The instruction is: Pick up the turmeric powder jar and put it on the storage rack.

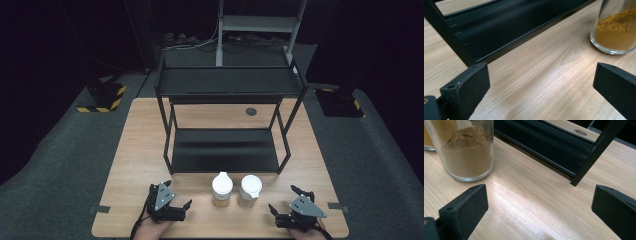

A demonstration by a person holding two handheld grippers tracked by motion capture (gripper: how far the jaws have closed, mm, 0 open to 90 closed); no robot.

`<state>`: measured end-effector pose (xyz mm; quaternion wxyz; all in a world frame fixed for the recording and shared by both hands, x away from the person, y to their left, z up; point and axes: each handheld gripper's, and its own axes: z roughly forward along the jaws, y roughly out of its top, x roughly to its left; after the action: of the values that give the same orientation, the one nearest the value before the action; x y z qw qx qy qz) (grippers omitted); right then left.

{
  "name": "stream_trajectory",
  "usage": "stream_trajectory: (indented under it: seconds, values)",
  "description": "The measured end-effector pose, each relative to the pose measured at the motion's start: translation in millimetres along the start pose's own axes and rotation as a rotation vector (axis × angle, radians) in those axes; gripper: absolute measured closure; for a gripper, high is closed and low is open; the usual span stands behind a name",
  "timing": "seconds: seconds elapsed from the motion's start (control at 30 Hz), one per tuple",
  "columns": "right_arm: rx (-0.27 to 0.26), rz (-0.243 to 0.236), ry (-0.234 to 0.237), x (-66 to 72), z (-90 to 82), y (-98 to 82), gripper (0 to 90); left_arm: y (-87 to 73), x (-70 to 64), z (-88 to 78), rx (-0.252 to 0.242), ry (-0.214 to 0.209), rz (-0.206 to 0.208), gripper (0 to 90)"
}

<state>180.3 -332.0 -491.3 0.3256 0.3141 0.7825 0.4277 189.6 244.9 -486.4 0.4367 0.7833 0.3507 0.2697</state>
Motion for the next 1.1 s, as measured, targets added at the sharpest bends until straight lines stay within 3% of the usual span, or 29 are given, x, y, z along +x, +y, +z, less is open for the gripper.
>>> stream_trajectory:
  seconds: [0.17, 0.43, 0.77, 1.0, 1.1]
  values:
    - [0.001, 0.012, 0.001, -1.2, 0.1, 0.1, 0.0, 5.1, -3.4, 3.1, 0.026, 0.005, 0.026, 1.1]
    - [-0.005, 0.006, -0.004, -0.1, -0.5, -0.9, 0.0, 4.7, -4.9, 3.3, 0.022, 0.009, 0.039, 1.0]
    - [0.006, 0.021, 0.007, -3.3, 0.5, 0.8, 0.0, 5.6, -3.2, 3.8, 0.027, 0.009, 0.020, 0.8]
    - [0.013, 0.030, 0.011, -4.7, 1.2, 2.1, 0.0, 6.6, -5.4, 4.3, 0.033, 0.012, 0.038, 0.5]
    - [0.012, 0.034, 0.008, -4.7, 1.1, 1.8, 0.0, 2.8, -2.2, 2.4, 0.010, 0.003, 0.016, 0.5]
